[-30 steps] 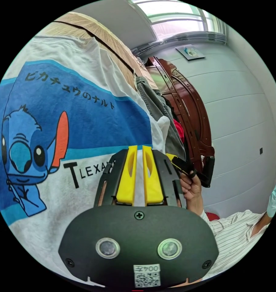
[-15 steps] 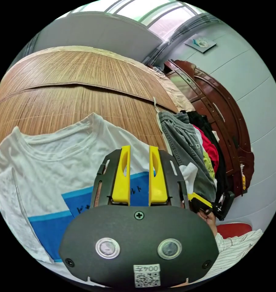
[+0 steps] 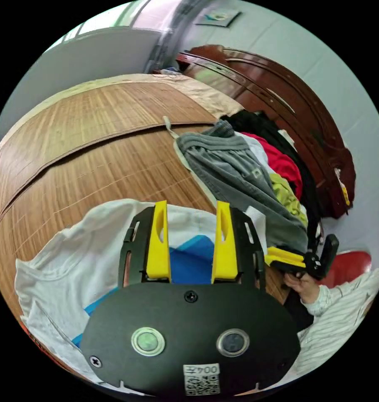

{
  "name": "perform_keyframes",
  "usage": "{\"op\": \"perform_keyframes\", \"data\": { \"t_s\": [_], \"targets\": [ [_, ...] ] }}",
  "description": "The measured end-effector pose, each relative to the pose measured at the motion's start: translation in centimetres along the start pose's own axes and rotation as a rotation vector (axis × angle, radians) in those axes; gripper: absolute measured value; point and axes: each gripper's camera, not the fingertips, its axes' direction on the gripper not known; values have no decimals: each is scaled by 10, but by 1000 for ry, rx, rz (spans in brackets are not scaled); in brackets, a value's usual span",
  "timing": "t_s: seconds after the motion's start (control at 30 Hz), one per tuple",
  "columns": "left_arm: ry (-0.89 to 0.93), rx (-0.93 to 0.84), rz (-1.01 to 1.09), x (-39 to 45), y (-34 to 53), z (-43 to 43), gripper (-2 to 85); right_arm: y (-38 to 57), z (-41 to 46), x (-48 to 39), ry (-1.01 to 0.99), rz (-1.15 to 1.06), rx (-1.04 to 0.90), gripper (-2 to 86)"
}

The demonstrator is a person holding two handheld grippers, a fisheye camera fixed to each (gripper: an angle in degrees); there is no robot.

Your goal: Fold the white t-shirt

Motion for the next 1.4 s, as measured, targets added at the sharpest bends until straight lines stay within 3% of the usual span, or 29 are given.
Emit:
{"op": "perform_keyframes", "data": {
  "t_s": [0.03,0.1,0.2,0.27,0.33,0.4,0.43,0.5,0.6,0.77,0.93,1.0,1.07,1.17,1.27,1.4],
  "targets": [
    [-48,-23,16,13,-7,-2,153,4,-4,0,13,-5,17,65],
    [-358,-35,76,53,-26,-16,142,8,-8,3,33,-5,33,63],
    [-516,-35,105,51,-52,-32,124,10,-10,11,6,19,40,60],
    [-472,-57,33,22,-70,-48,118,11,-10,13,0,17,45,57],
    [-308,-14,-146,-22,-80,-78,106,13,-12,12,13,-11,59,53],
    [18,123,-311,-69,-72,-117,87,13,-12,11,18,-24,67,52],
    [62,130,-329,-76,-69,-120,84,11,-12,11,11,-25,65,52],
    [-101,-16,-363,-85,-62,-114,77,9,-10,14,-5,-19,57,52],
    [-332,-34,-382,-88,-43,-113,71,9,-9,18,-23,-13,51,52],
    [-305,-84,-433,-133,-44,-80,74,7,-6,20,-27,-18,32,51],
    [-390,-17,-462,-137,-59,-126,68,2,-2,21,-14,-5,17,50],
    [-513,22,-382,-110,-67,-156,69,0,-2,23,-18,10,13,49],
    [-520,63,-314,-86,-74,-170,72,0,-4,22,-15,18,18,47],
    [-202,96,-91,-28,-94,-162,90,1,-7,18,3,20,24,47],
    [-92,-3,79,40,-120,-128,132,1,-10,16,6,23,21,50],
    [-159,-178,253,101,-142,-82,172,6,-19,11,-7,15,5,57]
  ]
}}
